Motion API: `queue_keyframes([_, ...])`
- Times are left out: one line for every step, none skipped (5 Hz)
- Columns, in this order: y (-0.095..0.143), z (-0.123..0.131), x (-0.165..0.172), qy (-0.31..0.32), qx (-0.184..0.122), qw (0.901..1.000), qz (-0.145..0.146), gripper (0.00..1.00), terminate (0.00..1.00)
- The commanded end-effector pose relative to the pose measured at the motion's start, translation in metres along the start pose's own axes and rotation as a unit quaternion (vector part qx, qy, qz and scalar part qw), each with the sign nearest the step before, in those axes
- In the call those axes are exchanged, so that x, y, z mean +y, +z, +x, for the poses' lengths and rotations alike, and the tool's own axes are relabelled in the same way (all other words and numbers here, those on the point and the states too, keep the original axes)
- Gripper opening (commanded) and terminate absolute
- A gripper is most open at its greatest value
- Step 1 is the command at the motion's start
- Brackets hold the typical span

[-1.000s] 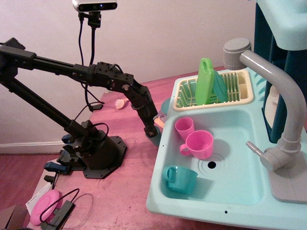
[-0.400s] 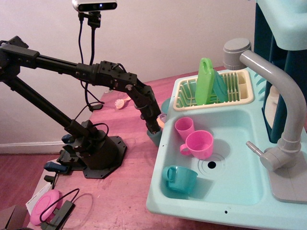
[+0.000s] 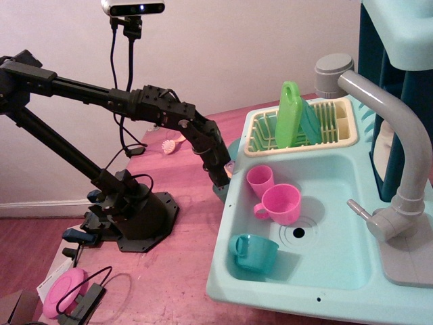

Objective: Put cup from anywhere into sink

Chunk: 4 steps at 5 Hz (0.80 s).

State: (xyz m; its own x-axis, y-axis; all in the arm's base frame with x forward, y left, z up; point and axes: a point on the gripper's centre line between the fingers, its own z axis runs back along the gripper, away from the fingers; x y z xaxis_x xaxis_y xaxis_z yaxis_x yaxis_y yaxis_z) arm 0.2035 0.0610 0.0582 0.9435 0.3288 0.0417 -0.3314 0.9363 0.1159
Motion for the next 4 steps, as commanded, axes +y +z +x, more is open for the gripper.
queue_keyframes([0.057,0.017,0.018,-0.008,-0.036,0.9993,0.006,0.00,0.00])
queue_keyframes([0.107,0.025,0.030,-0.011,-0.073,0.9964,0.042,0.00,0.00])
queue_keyframes([0.142,0.044,0.025,-0.019,-0.131,0.9903,0.043,0.00,0.00])
queue_keyframes([0.152,0.084,0.009,-0.055,-0.198,0.9785,0.016,0.00,0.00])
